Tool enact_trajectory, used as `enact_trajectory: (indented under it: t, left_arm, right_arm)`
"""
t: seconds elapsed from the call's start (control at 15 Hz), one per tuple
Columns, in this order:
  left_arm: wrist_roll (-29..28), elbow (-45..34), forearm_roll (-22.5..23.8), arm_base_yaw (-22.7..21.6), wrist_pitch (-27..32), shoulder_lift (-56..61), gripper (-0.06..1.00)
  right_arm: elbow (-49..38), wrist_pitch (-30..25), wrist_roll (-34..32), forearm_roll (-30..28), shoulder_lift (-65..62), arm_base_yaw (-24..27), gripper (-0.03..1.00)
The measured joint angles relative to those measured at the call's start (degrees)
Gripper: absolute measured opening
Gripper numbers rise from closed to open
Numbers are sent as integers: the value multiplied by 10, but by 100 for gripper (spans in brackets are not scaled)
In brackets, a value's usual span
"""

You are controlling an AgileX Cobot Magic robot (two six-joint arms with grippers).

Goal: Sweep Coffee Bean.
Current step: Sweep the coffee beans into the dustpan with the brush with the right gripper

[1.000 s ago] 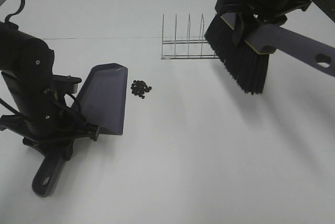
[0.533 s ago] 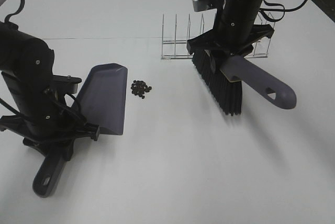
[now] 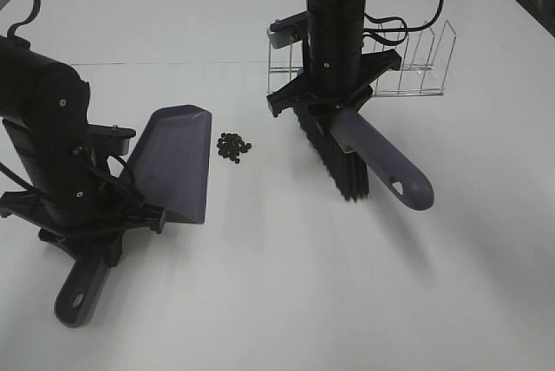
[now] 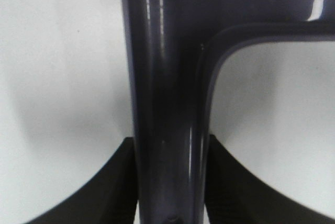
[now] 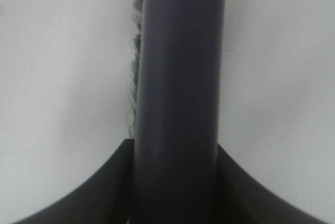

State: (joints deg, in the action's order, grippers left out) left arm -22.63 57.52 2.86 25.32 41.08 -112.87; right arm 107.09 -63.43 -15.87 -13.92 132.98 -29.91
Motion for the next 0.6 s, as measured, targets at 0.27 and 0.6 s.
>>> enact_trajectory:
  t: [0.27, 0.6]
  left_arm:
    - [2, 0, 0, 0, 0, 0, 34]
    - [2, 0, 0, 0, 0, 0, 34]
  right_arm:
    - [100, -50, 2, -6, 64, -23, 31]
    - [140, -64, 19, 4, 95, -99, 31]
